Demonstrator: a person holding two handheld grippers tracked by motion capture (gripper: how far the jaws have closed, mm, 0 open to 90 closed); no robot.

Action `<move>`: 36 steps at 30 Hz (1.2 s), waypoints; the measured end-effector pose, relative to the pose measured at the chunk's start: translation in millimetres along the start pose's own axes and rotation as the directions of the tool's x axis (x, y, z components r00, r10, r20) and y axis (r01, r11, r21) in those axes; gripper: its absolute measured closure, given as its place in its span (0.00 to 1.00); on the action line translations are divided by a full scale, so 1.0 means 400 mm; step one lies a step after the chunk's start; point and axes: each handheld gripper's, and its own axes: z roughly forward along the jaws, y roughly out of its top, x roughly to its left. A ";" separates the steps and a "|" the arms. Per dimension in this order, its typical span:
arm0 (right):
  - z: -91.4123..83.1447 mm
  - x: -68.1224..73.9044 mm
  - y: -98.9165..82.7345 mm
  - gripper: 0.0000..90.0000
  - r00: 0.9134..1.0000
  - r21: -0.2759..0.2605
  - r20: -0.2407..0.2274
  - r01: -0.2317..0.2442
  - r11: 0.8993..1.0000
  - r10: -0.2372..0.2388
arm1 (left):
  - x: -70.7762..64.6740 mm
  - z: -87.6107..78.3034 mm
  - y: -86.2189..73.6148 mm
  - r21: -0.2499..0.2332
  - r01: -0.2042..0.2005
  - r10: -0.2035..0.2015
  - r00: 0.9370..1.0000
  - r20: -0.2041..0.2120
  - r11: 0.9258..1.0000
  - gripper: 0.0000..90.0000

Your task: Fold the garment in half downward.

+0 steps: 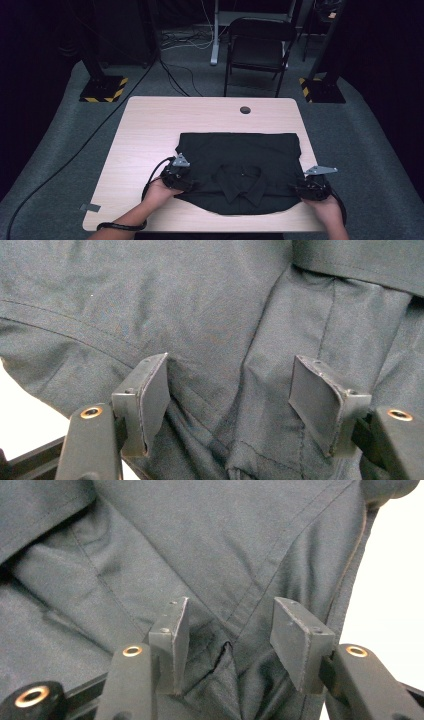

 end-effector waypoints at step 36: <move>-0.021 -0.050 -0.030 0.55 1.000 -0.033 0.005 0.003 0.999 -0.003 | -0.025 0.021 0.013 -0.020 -0.021 0.022 0.998 0.066 1.000 0.24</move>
